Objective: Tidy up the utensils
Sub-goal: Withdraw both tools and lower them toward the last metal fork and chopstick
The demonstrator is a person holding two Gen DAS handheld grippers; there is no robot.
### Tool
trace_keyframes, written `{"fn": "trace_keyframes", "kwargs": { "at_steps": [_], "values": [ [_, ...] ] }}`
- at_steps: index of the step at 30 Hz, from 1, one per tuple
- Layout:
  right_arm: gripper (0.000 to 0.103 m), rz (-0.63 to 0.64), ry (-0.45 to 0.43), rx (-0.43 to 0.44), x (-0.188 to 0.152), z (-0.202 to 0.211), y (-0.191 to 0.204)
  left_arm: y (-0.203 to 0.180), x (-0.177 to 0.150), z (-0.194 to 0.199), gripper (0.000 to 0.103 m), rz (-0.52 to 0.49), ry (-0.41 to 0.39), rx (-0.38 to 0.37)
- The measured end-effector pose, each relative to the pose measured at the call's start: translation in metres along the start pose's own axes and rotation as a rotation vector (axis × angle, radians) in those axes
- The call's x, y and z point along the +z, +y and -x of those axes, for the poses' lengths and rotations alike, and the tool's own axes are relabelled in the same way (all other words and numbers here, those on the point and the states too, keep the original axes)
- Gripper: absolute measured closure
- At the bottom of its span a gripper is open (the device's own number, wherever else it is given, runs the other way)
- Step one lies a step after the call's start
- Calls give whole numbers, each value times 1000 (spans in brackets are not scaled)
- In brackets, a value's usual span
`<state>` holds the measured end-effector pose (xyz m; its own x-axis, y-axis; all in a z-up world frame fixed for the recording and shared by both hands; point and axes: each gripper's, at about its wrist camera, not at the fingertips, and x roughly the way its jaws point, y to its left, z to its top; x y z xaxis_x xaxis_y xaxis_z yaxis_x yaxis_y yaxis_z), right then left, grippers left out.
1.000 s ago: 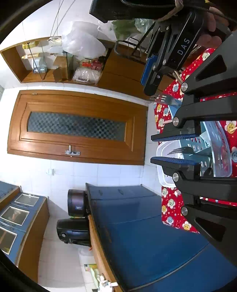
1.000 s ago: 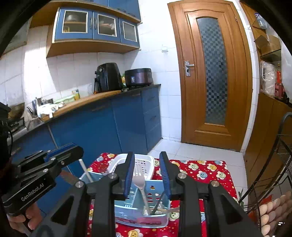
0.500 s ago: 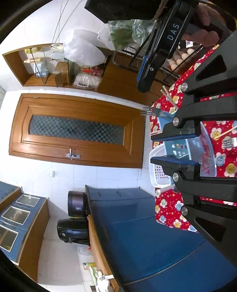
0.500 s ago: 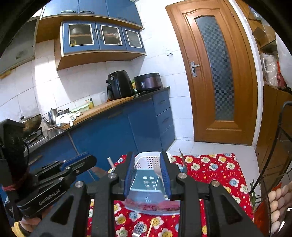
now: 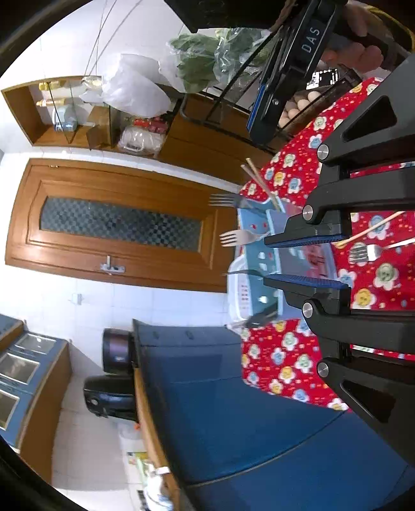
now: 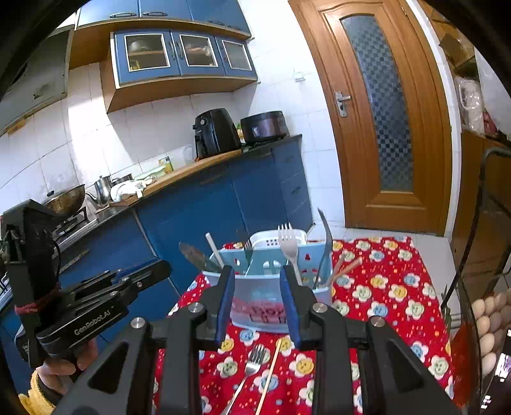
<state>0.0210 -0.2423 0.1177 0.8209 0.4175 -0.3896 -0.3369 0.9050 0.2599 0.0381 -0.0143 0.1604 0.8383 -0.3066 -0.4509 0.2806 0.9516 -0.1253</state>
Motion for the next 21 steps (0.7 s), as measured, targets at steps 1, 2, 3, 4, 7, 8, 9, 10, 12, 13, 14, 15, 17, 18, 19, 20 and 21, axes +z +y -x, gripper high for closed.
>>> {"fn": "trace_keyframes", "kwargs": {
  "at_steps": [1, 2, 3, 4, 7, 8, 9, 10, 12, 13, 14, 15, 17, 18, 19, 20, 21],
  "values": [
    [71, -3, 6, 2, -3, 1, 0, 1, -4, 0, 86, 7, 10, 2],
    [71, -7, 11, 4, -6, 1, 0, 2, -8, 0, 86, 14, 20, 6],
    [71, -10, 16, 6, -10, 2, -2, 4, -11, -1, 86, 17, 29, 8],
    [71, -17, 23, 8, -14, 3, -2, 5, -14, -1, 86, 21, 36, 9],
    [71, -38, 54, 4, -25, 3, -6, 10, -25, -5, 86, 27, 70, 13],
    [71, -48, 68, 4, -31, 2, -8, 11, -30, -7, 86, 28, 83, 17],
    [71, -57, 78, 6, -35, 2, -9, 12, -34, -9, 86, 29, 95, 20],
    [71, -64, 86, 5, -39, 2, -11, 13, -37, -11, 86, 32, 109, 21],
    [71, -85, 110, 1, -48, 0, -15, 14, -44, -15, 86, 40, 139, 25],
    [71, -93, 119, 0, -51, -1, -18, 14, -48, -18, 86, 44, 154, 26],
    [71, -100, 129, -2, -54, -2, -19, 14, -52, -20, 86, 45, 166, 26],
    [71, -107, 137, -5, -57, -3, -21, 13, -56, -23, 86, 44, 181, 28],
    [71, -119, 153, -14, -62, -5, -25, 12, -63, -30, 86, 43, 209, 27],
    [71, -128, 162, -16, -65, -6, -27, 11, -67, -33, 86, 42, 221, 25],
    [71, -133, 167, -17, -67, -7, -28, 11, -69, -36, 86, 43, 234, 25],
    [71, -140, 175, -18, -70, -8, -30, 11, -73, -40, 86, 45, 248, 24],
    [71, -143, 181, -19, -72, -9, -31, 10, -76, -44, 86, 48, 267, 18]
  ]
}}
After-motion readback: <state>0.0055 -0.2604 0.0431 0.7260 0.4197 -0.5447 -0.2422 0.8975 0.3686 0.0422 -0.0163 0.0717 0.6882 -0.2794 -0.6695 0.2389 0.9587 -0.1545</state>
